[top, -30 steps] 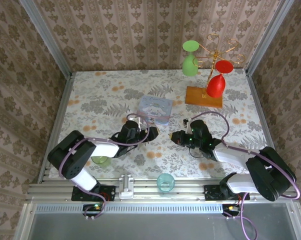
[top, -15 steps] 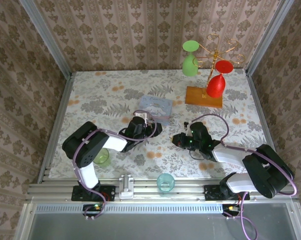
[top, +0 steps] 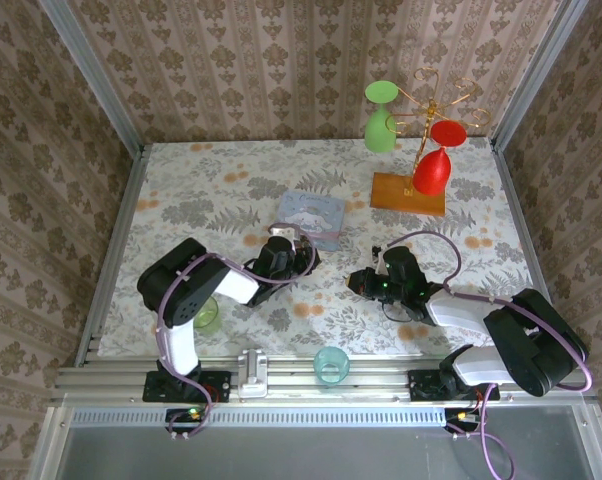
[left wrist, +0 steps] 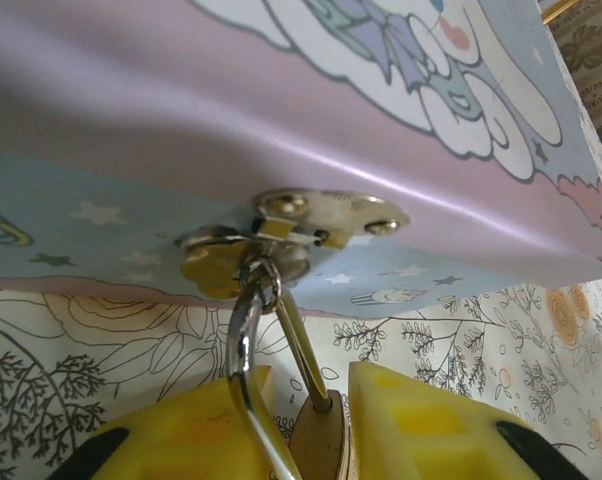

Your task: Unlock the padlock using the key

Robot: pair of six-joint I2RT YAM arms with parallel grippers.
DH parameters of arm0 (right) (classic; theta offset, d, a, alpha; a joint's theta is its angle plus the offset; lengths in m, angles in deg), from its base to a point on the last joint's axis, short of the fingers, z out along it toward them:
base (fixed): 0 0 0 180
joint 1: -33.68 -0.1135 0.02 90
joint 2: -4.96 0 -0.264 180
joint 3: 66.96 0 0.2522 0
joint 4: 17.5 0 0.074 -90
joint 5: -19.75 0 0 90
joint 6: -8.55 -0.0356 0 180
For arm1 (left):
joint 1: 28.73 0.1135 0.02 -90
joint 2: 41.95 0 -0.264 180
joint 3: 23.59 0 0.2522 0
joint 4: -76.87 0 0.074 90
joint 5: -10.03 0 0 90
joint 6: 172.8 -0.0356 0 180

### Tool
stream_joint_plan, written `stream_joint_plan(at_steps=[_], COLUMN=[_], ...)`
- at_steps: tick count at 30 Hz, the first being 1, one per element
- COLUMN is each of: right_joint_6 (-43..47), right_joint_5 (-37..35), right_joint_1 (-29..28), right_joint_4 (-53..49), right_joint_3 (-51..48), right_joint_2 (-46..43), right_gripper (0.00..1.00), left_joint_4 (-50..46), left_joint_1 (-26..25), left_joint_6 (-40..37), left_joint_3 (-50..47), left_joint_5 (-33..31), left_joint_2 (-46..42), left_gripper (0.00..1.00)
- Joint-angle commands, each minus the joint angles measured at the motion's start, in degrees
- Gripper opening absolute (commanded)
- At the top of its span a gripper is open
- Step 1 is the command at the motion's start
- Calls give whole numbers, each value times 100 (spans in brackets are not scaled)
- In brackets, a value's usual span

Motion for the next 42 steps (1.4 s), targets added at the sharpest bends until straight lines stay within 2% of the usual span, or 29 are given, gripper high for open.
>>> stream_joint_plan(at_steps=[1, 4, 7, 12, 15, 17, 21, 24, 31, 42], right_joint_6=[4, -188, -465, -1117, -1376, -1406, -1651, -1514, -1565, -1821], right_joint_5=[-162, 199, 753, 1641, 1790, 1809, 1922, 1889, 1903, 2063], right_joint_1=[43, 142, 346, 548, 546, 557, 607, 608, 765, 801], right_joint_4=[141, 714, 1486, 3335, 4057, 4257, 5306, 5308, 5282, 5300], right_joint_3=[-133, -196, -205, -124, -78, -71, -175, -184, -253, 131], right_joint_2=[3, 258, 834, 1925, 2433, 2667, 3268, 3414, 3065, 3083], right_gripper=[0, 0, 0, 0, 0, 0, 0, 0, 0, 0], left_joint_4=[-184, -185, -147, 326, 894, 1130, 1353, 1596, 2290, 2218], left_joint_1=[-114, -119, -126, -98, -95, -95, -81, -80, -79, -61], left_joint_6=[161, 251, 435, 1113, 1673, 1933, 2124, 2336, 2886, 2919], left_joint_3=[-103, -96, -93, -128, -155, -164, -173, -190, -209, -138], left_joint_5=[131, 200, 278, 523, 639, 642, 621, 619, 623, 649], left_joint_2=[150, 111, 17, -75, 13, 27, 25, 100, 428, 282], left_gripper=[21, 14, 13, 11, 5, 5, 3, 2, 0, 0])
